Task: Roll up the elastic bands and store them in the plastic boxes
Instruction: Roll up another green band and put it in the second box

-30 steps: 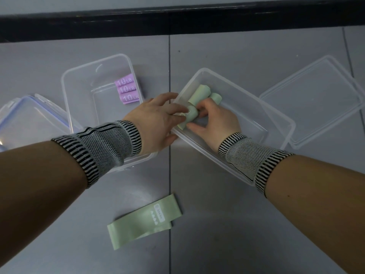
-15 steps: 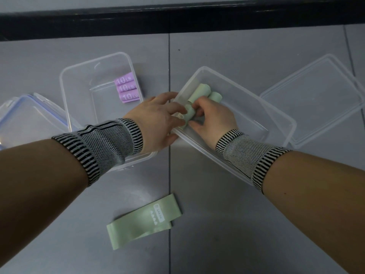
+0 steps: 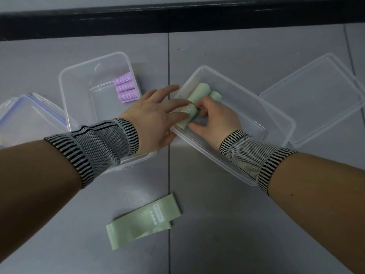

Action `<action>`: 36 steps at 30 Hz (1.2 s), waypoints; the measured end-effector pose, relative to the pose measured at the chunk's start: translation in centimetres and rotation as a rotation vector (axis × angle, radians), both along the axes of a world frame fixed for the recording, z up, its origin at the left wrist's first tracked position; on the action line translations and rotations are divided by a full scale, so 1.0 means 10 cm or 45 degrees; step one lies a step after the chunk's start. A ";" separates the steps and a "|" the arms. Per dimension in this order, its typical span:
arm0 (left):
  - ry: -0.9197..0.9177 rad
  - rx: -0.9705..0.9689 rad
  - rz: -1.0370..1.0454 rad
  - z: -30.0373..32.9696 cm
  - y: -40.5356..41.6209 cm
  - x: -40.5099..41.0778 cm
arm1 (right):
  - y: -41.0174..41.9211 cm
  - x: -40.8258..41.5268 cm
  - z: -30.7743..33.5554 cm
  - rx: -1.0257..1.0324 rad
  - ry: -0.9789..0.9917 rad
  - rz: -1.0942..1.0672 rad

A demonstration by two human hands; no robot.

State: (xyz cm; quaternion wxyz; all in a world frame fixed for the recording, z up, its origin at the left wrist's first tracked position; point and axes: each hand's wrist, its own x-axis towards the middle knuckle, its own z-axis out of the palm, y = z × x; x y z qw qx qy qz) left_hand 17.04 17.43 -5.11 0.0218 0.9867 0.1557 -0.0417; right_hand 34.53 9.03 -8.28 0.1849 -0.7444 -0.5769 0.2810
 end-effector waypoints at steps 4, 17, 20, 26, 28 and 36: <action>0.049 0.042 -0.027 0.06 -0.06 -0.06 | 0.00 -0.01 0.00 -0.005 -0.006 0.004; 0.275 0.043 0.005 0.11 -0.19 0.03 | -0.06 0.05 0.02 -0.040 0.029 -0.016; 0.440 -0.068 0.092 0.15 -0.21 0.16 | -0.05 0.06 -0.02 -0.088 0.092 -0.069; 0.498 -0.126 0.127 0.11 -0.26 0.26 | -0.02 0.04 -0.06 -0.092 0.224 -0.211; 0.416 -0.139 0.129 0.10 -0.27 0.22 | -0.01 0.03 -0.07 -0.099 0.245 -0.205; 0.442 -0.204 0.185 0.11 -0.17 0.24 | 0.12 -0.03 -0.18 -0.139 0.525 -0.382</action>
